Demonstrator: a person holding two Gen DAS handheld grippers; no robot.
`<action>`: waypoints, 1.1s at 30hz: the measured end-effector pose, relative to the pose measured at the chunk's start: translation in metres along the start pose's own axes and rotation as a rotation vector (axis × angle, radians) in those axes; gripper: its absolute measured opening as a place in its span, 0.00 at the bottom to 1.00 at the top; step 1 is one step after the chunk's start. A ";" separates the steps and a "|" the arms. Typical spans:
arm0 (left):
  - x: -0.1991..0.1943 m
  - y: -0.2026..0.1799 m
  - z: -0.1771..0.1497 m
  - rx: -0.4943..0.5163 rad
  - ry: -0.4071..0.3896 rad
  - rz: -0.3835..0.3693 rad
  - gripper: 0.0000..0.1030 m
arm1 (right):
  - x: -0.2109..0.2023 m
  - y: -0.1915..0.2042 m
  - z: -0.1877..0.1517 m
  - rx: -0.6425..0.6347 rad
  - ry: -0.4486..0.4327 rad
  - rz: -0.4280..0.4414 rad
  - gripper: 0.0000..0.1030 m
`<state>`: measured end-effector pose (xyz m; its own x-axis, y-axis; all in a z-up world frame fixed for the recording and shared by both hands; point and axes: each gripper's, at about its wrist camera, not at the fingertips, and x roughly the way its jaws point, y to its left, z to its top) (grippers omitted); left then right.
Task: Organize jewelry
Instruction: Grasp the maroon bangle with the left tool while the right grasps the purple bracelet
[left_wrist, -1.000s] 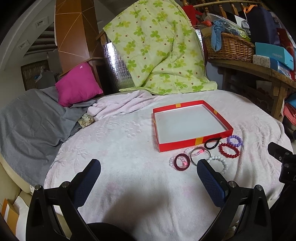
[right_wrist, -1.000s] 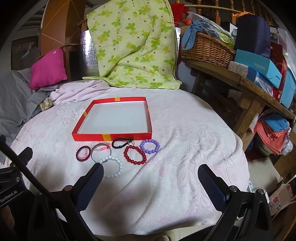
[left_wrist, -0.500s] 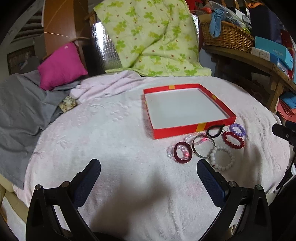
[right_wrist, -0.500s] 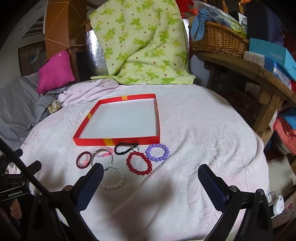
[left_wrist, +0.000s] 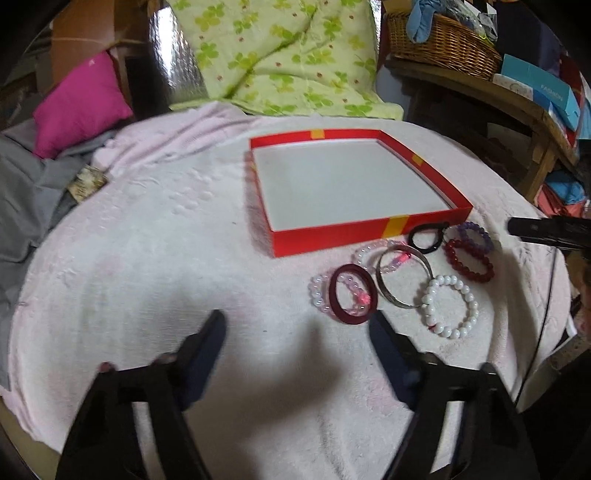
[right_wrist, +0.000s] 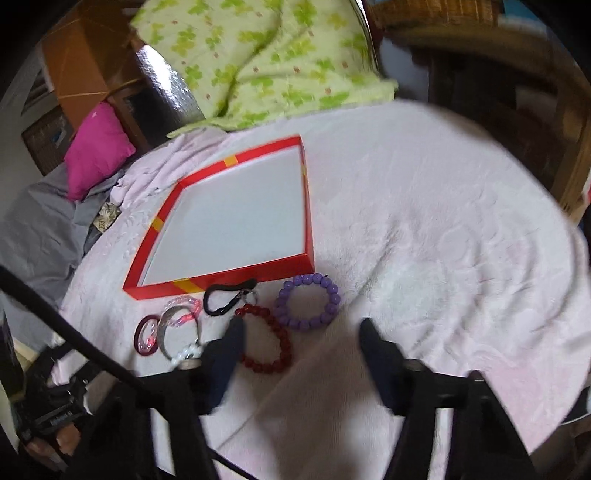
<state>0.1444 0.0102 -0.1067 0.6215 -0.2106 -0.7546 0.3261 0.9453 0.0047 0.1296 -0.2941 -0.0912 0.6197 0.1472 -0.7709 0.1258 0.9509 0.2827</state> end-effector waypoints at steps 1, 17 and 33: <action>0.003 0.000 0.001 -0.002 0.009 -0.010 0.62 | 0.009 -0.005 0.004 0.020 0.012 -0.004 0.54; 0.060 -0.010 0.027 0.047 0.127 -0.104 0.29 | 0.075 -0.006 0.026 -0.054 0.115 -0.099 0.29; 0.037 -0.004 0.030 0.027 -0.004 -0.187 0.07 | 0.047 -0.014 0.016 -0.029 0.051 -0.051 0.11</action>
<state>0.1876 -0.0087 -0.1146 0.5509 -0.3826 -0.7417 0.4551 0.8827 -0.1173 0.1693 -0.3047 -0.1224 0.5724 0.1110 -0.8124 0.1335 0.9650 0.2259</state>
